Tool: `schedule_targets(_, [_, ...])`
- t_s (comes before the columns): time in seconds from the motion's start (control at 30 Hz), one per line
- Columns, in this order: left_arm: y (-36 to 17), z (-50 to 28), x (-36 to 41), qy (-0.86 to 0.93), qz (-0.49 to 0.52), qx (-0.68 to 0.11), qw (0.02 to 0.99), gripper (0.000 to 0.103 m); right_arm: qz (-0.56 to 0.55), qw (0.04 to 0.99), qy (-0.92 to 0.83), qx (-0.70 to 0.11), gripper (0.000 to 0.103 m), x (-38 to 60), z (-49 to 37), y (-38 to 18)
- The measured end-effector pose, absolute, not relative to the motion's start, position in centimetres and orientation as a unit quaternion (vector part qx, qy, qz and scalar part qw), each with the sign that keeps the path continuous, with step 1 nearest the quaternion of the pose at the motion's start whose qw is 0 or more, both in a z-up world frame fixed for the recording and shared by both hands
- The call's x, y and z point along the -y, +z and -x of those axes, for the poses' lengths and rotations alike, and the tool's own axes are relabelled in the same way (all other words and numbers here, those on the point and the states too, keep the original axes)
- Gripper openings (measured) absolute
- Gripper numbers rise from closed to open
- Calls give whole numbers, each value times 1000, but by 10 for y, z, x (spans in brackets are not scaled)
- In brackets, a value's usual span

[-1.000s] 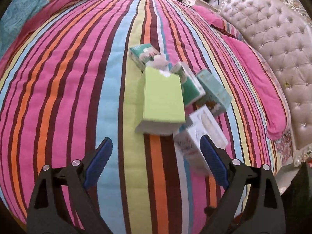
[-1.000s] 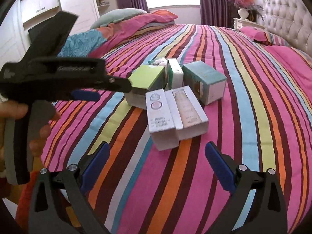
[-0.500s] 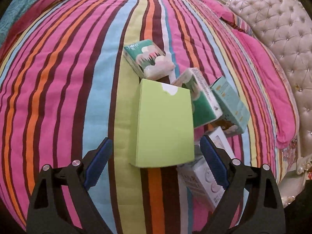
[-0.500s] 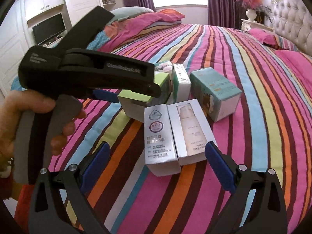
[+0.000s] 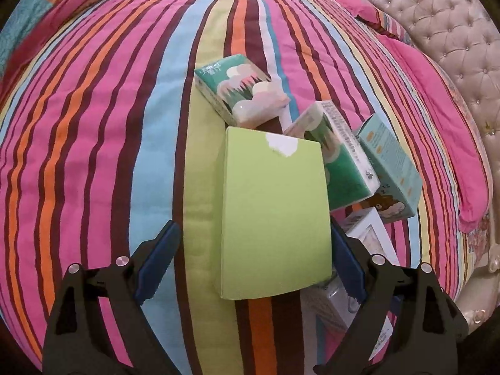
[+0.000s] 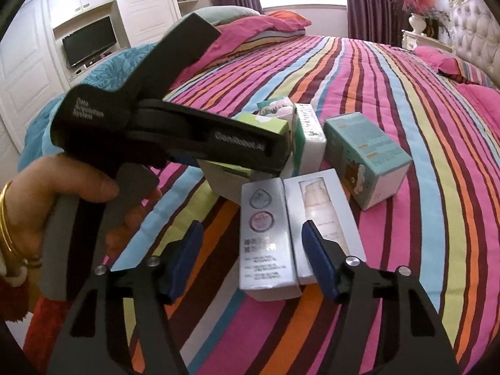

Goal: Collect trash
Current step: 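Grasp the white cosmetic box with the right tool while the left tool grasps the green box, then carry both boxes down over the wastebasket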

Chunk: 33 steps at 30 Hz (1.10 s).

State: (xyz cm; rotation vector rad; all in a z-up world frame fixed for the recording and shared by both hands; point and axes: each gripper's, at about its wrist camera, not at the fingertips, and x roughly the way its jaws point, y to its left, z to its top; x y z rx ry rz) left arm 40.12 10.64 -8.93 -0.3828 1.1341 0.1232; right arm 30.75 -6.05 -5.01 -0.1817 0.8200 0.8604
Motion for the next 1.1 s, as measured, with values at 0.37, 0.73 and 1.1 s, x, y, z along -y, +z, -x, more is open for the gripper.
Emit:
schedule_targets(0.37, [-95,-399,-110,43,182,-527,829,60,214,814,378,-386,39,23,-295,-78])
schedule_targets(0.73, [-89,-368,-129,35,219,-504,835,60,89,821,372,-424,29,54,-301,-73])
schedule_targets(1.1, [-68,-317,-126,30,205,-485,850,60,55,828,342,-441,29,87,-280,-62])
